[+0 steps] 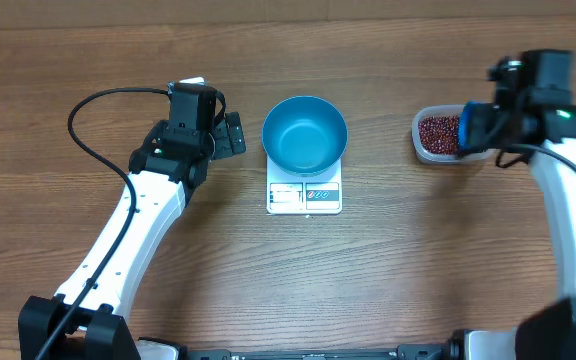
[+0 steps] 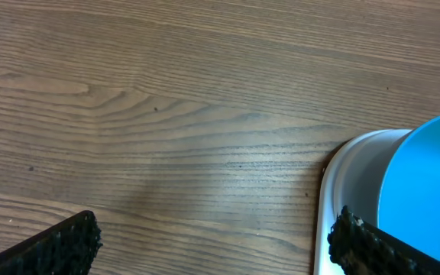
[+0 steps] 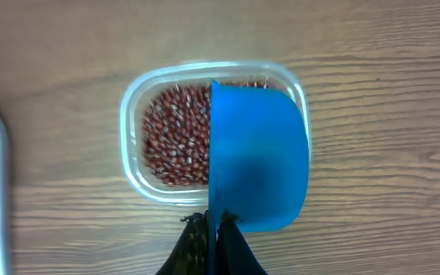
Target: Scoop item into bowl and weigh 150g on scale
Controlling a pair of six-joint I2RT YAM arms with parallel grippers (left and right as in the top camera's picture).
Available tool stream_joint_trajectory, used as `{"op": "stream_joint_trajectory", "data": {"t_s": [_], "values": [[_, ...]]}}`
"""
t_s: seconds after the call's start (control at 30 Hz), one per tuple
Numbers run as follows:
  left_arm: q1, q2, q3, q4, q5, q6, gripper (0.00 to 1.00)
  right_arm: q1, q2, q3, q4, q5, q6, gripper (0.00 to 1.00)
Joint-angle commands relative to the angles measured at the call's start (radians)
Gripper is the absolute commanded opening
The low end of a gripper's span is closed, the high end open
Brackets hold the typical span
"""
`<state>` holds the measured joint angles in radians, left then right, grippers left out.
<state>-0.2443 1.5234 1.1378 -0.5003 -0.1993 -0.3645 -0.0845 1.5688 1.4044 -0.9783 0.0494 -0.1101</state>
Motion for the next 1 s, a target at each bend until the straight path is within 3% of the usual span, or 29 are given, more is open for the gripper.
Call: {"op": "stream_joint_trajectory", "data": {"t_s": [0.0, 0.17, 0.63, 0.7, 0.8, 0.97], "values": [[0.003, 0.003, -0.001, 0.003, -0.013, 0.005, 1.00, 0.061, 0.067, 0.015, 0.019, 0.178, -0.060, 0.04], [0.003, 0.003, -0.001, 0.003, -0.013, 0.005, 1.00, 0.098, 0.130, 0.015, 0.059, 0.265, -0.060, 0.04], [0.002, 0.003, 0.000, 0.118, 0.013, -0.024, 0.99, 0.098, 0.143, 0.015, 0.069, 0.264, -0.060, 0.04], [0.002, -0.021, 0.020, 0.023, 0.144, 0.006, 1.00, 0.098, 0.143, 0.015, 0.069, 0.264, -0.060, 0.04], [-0.002, -0.087, 0.058, -0.118, 0.362, 0.145, 1.00, 0.098, 0.143, 0.015, 0.068, 0.264, -0.059, 0.04], [-0.048, -0.217, 0.079, -0.328, 0.402, 0.198, 1.00, 0.098, 0.143, 0.015, 0.075, 0.260, -0.053, 0.04]]}}
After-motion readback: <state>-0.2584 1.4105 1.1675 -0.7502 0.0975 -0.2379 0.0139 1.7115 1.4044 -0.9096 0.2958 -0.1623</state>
